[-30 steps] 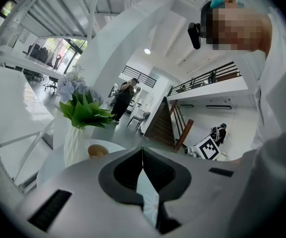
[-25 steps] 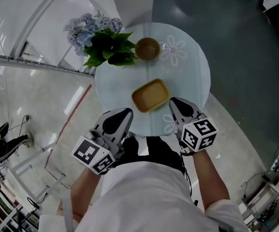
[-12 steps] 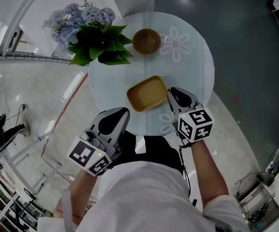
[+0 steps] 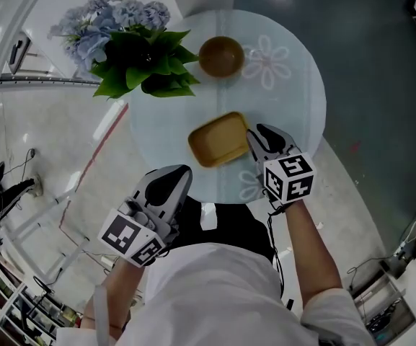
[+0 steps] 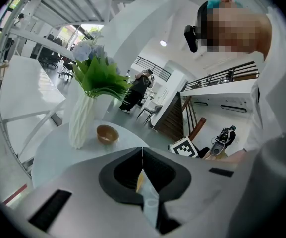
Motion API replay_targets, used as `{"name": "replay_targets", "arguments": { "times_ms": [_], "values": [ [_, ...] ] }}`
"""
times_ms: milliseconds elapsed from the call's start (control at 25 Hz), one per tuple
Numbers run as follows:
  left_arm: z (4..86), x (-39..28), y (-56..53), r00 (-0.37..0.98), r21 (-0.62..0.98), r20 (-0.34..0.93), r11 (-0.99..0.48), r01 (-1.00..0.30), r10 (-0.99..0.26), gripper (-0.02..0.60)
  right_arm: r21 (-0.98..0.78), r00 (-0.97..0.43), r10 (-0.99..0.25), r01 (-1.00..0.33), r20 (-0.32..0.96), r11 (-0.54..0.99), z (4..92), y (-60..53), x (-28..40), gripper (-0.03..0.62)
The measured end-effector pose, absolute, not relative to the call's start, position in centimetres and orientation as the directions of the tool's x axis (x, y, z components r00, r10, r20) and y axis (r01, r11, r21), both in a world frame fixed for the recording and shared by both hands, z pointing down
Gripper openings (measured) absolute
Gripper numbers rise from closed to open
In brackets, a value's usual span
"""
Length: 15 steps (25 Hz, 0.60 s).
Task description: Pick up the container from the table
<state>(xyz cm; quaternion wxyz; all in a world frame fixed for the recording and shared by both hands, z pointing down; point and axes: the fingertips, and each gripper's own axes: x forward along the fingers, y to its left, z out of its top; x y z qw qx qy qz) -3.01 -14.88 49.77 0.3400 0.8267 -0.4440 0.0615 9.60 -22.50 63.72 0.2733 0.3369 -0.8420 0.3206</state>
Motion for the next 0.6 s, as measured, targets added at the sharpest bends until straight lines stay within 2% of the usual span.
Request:
{"name": "replay_targets", "arguments": {
  "times_ms": [600],
  "values": [
    [52.0,-4.2,-13.4,0.577,0.517,0.442,-0.331,-0.790,-0.687,0.021,-0.336,-0.600,-0.342,-0.738,0.723,0.585,68.5,-22.7,8.5,0.117]
  ]
}}
